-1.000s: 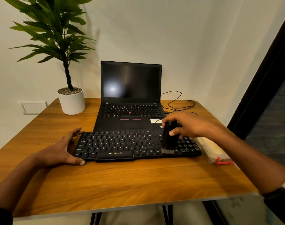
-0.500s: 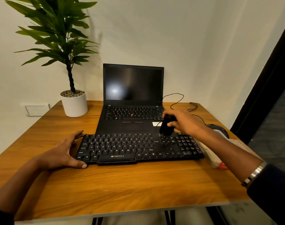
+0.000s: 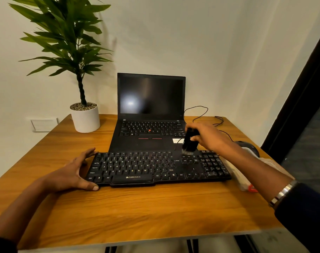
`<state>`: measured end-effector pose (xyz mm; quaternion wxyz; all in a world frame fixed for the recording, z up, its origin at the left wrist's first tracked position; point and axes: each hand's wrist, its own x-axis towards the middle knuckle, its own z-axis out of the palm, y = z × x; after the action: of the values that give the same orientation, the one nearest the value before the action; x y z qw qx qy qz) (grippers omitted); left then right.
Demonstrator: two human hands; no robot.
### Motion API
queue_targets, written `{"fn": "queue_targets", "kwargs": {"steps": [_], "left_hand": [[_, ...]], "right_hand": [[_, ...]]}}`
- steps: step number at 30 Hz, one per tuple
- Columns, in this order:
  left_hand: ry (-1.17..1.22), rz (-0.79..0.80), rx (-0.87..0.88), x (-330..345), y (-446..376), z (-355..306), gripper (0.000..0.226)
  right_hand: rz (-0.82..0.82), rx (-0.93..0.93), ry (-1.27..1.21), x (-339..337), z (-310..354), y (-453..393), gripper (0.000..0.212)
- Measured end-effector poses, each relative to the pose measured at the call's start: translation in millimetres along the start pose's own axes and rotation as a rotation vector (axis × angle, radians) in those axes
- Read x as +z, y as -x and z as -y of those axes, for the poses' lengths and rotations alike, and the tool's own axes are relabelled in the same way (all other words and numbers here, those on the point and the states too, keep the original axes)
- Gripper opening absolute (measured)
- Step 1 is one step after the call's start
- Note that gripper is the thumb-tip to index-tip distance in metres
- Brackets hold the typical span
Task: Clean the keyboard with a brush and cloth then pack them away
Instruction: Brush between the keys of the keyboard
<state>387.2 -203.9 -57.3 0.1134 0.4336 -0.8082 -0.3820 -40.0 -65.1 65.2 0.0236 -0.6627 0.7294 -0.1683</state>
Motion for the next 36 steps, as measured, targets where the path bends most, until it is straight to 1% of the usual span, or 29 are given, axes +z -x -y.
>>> {"fn": "queue_targets", "kwargs": {"steps": [2,4,8,10,11,12,15,19,22,24,26,28,30,32,33,34,36], "left_hand": [[0.001,-0.002,-0.007,0,0,0,0.129],[0.003,-0.006,-0.007,0,1,1,0.130],[0.007,-0.010,-0.002,1,0,1,0.130],[0.004,-0.011,-0.008,1,0,1,0.130],[0.002,-0.010,-0.010,1,0,1,0.130],[0.000,-0.011,-0.006,1,0,1,0.130],[0.004,-0.008,-0.002,0,0,1,0.131],[0.003,0.002,0.001,0,0,1,0.130],[-0.005,-0.001,-0.011,-1,1,-1,0.130],[-0.007,-0.001,-0.013,0,1,-2,0.131],[-0.013,-0.004,-0.010,0,2,-2,0.131],[-0.022,-0.006,-0.021,0,2,-4,0.131],[-0.022,-0.008,-0.036,0,3,-5,0.131],[-0.020,-0.006,-0.047,0,4,-6,0.131],[-0.021,-0.003,-0.050,1,5,-8,0.131],[-0.024,0.000,-0.047,1,6,-9,0.131],[-0.027,0.005,-0.046,0,6,-11,0.131]], "right_hand": [[-0.037,-0.025,0.017,0,-3,0,0.029],[-0.016,-0.028,0.000,-1,-1,2,0.031],[0.148,-0.028,0.058,-13,5,14,0.032],[0.280,-0.019,-0.023,-27,9,23,0.030],[0.324,-0.022,-0.066,-32,9,26,0.030],[0.334,-0.030,-0.082,-35,10,27,0.031],[0.245,-0.040,-0.049,-27,5,19,0.031],[0.090,0.029,-0.069,-9,-4,8,0.030],[-0.003,-0.018,0.032,-7,-8,5,0.036],[-0.025,-0.036,0.014,-7,-9,6,0.035],[-0.013,-0.029,-0.018,-6,-7,10,0.032],[0.047,-0.018,0.002,-8,-5,15,0.032],[0.151,-0.002,-0.005,-18,-3,21,0.032],[0.289,0.027,-0.100,-33,0,27,0.030],[0.324,0.036,-0.125,-38,2,29,0.030],[0.320,0.039,-0.120,-39,2,29,0.030],[0.257,0.046,-0.093,-32,1,25,0.031]]}}
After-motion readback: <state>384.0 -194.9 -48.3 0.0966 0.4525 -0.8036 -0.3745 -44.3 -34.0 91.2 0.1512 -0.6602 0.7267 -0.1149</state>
